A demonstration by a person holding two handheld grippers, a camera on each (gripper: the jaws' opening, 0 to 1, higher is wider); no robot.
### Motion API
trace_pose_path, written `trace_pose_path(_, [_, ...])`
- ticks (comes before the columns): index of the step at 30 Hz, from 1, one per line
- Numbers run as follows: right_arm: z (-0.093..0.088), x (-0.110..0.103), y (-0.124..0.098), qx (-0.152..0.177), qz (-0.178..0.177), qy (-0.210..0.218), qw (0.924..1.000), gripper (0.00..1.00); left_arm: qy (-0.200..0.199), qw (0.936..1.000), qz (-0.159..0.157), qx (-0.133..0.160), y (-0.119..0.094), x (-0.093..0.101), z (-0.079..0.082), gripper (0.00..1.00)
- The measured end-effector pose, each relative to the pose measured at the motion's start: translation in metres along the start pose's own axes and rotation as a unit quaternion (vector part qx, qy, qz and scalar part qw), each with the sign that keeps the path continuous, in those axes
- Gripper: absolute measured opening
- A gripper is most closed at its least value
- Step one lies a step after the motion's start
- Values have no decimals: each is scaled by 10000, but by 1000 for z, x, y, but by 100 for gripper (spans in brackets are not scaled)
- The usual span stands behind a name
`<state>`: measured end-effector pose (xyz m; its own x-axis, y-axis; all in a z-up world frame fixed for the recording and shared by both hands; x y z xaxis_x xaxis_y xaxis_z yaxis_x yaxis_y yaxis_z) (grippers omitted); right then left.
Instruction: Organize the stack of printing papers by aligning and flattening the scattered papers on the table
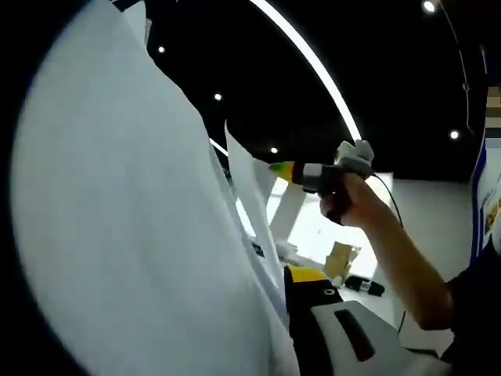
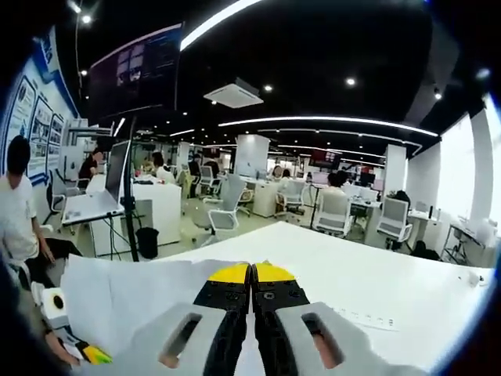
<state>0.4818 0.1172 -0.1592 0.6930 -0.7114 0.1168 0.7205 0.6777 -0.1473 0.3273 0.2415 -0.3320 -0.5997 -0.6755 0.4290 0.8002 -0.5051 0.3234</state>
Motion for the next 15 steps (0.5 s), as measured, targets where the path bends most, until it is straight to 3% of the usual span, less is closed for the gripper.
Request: trace_pose_path(15, [-3,-36,15,-158,266,47,9995,0,11,10000,7,-2,-1,0,2,20])
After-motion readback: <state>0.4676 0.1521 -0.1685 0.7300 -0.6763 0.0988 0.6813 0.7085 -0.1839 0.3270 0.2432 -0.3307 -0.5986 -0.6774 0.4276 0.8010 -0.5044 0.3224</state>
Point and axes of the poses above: the point that each gripper's makers call its tool centre point, and the gripper's own axes: y roughly forward along the fingers, x roughly to its right, z roughly out of its top, the point moved 6 cm from there along -y, roughly backward along the fingers
